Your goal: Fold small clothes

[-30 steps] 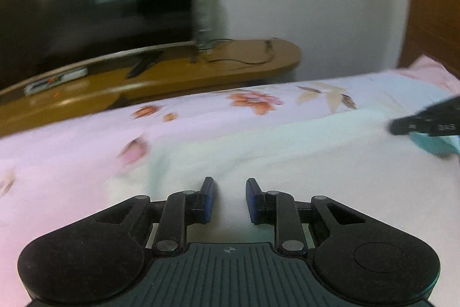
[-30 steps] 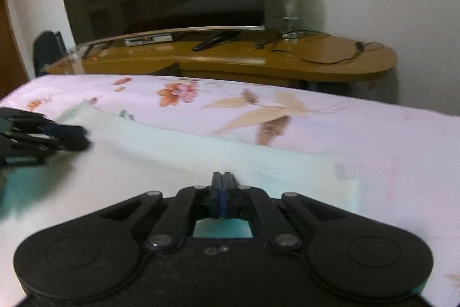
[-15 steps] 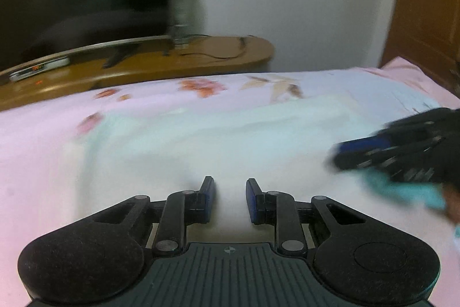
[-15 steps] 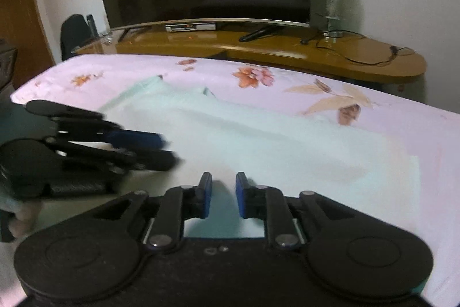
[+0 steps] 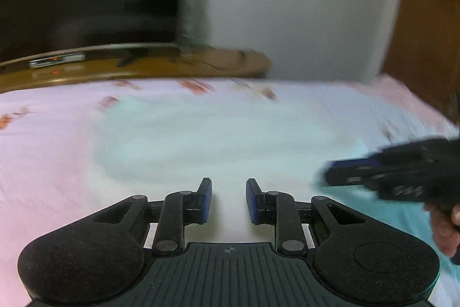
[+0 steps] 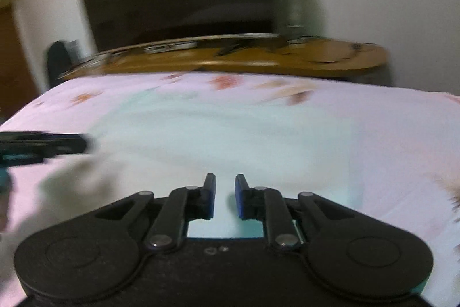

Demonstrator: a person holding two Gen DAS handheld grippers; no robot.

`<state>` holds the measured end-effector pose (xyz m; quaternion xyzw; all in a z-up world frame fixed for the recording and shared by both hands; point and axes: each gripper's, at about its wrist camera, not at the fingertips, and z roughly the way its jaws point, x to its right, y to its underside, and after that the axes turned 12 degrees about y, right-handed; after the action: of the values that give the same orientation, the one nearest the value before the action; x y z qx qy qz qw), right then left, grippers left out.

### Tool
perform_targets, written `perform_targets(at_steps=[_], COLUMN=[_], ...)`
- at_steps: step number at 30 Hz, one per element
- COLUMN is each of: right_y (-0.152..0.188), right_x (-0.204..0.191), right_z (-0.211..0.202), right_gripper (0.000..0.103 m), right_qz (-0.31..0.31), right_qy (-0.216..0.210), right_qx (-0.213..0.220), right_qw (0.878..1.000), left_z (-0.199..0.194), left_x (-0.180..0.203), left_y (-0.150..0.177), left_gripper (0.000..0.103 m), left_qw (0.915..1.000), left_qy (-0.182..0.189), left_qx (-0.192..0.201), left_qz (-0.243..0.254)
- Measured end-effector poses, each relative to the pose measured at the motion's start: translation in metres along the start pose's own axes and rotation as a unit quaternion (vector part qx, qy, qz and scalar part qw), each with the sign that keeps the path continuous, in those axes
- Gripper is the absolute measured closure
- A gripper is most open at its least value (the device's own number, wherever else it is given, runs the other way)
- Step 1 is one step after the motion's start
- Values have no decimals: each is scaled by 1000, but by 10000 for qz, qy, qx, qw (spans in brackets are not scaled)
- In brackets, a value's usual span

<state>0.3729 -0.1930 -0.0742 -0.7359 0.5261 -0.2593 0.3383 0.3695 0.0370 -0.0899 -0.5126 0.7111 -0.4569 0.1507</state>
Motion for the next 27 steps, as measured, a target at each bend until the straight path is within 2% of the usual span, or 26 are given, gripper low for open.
perform_targets(at_steps=[2,3,4,6,9,12,15,18,20,22,24,25,27], right_y=[11,18,24,28,22,29,37,50,61,66,61,56,39], right_x=[-20,-30,-36,-41,-41,-52,-34,4,37,62,64,63,57], right_z=[2,9,14,14,2,4,-7,-27,-40,-47,-46,-45,-45], right_gripper=[87,84,83,83,82,83,84,86,87,90,90,85,82], right_qz=[-114,-152,-160,-145,43,-389,-416,-307,1,439,490,512,523], right_qy=[-145,-135,-114,-13,-217,6,145,538,770,770,789,822,796], right_qx=[-95,-258,-382,-272,-194,-308,-276,-298,-357,-421,-446,-353,5], right_qw=[9998,9995,9991,9995,9996,9988,9987,9976,9964,9952,9947,9947,9955], left_z=[14,17,13,5,2,-14,-30,-43,-52,-49,-50,-53,-44], left_x=[8,8,8,6,-4,-24,-45,-58,-59,-57,-53,-50,-49], left_y=[15,21,25,22,24,34,42,51,58,57,46,39,19], left_gripper=[78,78,78,78,78,78,79,79,79,79,78,78,78], left_qw=[9995,9994,9997,9995,9990,9976,9958,9944,9938,9937,9920,9921,9931], left_qy=[5,-49,-67,-65,-268,-274,-283,-323,-335,-373,-455,-490,-613], left_qx=[-316,-323,-211,-201,-200,-65,45,150,210,209,323,422,523], left_qz=[-59,-88,-92,-228,-305,-629,-873,-992,-1041,-1036,-1136,-1072,-854])
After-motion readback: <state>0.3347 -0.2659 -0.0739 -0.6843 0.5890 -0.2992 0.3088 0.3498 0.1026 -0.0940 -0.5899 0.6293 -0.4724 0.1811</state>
